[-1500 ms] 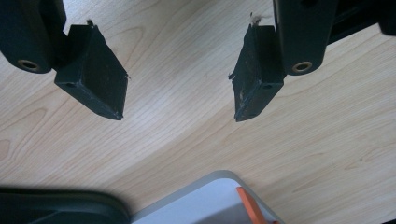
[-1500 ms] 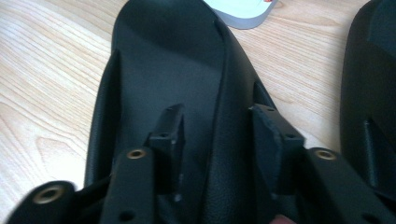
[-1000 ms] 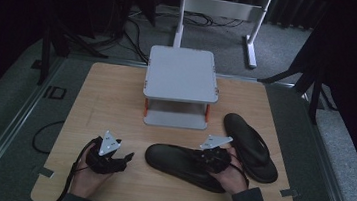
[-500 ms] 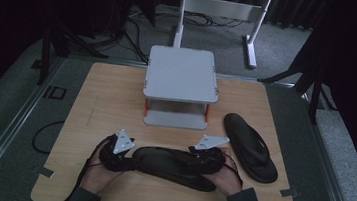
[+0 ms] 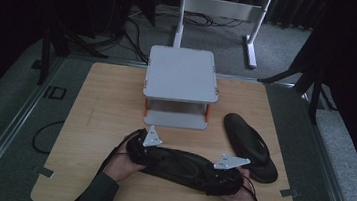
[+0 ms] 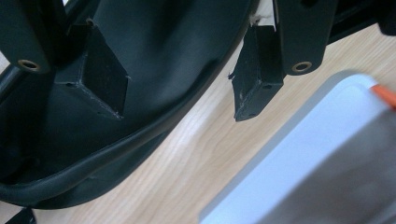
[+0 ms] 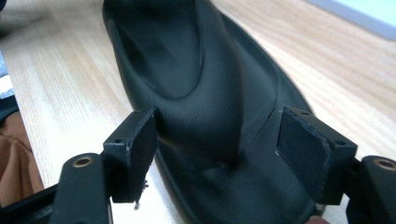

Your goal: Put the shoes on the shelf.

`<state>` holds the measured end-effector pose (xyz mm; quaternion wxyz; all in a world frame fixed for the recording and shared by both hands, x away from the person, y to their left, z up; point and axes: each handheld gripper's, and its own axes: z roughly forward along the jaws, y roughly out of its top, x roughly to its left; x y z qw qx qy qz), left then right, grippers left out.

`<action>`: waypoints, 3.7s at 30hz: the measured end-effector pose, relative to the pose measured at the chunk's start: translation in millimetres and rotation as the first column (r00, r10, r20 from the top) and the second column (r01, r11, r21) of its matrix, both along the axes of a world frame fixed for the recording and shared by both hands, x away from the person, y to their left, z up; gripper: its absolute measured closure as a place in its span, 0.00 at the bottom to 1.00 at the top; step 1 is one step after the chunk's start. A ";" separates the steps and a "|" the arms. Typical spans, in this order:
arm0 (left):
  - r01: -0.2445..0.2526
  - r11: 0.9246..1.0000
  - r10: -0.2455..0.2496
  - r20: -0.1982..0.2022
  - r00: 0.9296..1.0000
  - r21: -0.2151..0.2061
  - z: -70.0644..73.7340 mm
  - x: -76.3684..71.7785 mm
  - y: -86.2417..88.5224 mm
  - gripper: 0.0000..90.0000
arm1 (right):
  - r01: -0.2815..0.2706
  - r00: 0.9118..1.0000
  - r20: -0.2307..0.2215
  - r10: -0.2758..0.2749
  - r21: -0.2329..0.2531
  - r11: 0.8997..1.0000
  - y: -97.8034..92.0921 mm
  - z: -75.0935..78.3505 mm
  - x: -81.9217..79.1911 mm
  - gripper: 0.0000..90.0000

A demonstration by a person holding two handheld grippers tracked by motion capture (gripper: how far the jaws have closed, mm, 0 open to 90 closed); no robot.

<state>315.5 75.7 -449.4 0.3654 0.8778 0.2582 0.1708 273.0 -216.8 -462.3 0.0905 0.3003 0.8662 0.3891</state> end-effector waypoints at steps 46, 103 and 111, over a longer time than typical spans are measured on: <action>0.075 0.996 -0.075 0.003 0.997 0.057 0.2 -0.9 -23.6 0.64 | 0.150 0.984 0.097 -0.150 0.002 0.989 3.5 5.9 46.7 0.42; -0.532 0.846 0.532 0.010 0.847 0.038 4.0 25.6 6.5 0.81 | 0.276 0.948 0.160 -0.276 0.017 0.961 -33.8 20.8 45.6 0.42; -0.522 0.853 0.522 0.024 0.853 -0.009 11.9 15.5 13.0 0.61 | 0.439 0.875 0.193 -0.444 0.074 0.896 -77.2 41.3 45.5 0.43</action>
